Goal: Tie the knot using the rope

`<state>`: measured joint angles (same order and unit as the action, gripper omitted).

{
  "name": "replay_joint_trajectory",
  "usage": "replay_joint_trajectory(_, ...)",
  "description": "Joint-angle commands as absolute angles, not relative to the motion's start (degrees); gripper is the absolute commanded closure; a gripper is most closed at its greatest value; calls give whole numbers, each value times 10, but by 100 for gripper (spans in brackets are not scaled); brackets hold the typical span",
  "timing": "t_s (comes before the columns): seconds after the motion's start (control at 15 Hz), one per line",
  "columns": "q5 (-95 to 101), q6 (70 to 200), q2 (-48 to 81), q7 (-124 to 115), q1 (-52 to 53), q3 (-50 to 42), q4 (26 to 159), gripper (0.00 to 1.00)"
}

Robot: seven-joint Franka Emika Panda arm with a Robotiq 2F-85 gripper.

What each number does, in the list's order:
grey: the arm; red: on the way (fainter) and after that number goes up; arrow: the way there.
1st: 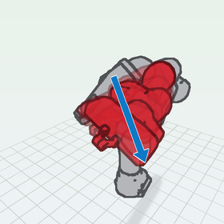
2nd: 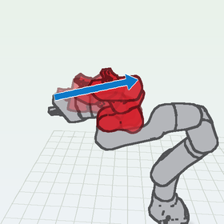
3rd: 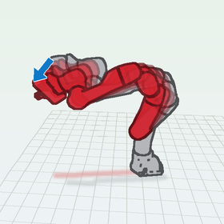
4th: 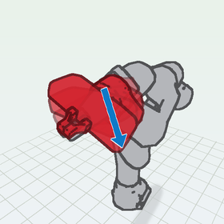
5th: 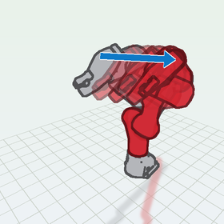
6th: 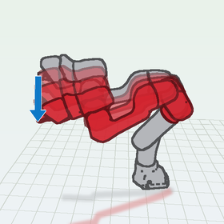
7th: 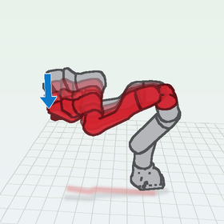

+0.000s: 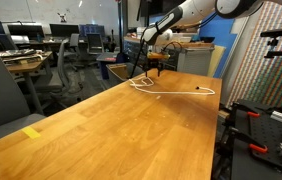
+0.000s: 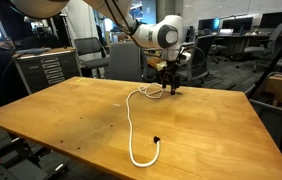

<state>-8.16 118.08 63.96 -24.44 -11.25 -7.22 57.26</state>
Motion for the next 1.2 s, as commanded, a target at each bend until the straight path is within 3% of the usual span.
replay_joint_trajectory(0.0,-75,1196,659,-259,-108,-81,554,0)
replay_joint_trajectory(0.67,-94,1193,716,-332,-140,-81,430,2)
replay_joint_trajectory(0.93,-94,1189,749,-351,-141,-74,400,23)
replay_joint_trajectory(1.07,-95,1191,768,-356,-142,-69,384,19)
replay_joint_trajectory(1.13,-96,1192,776,-359,-143,-67,375,32)
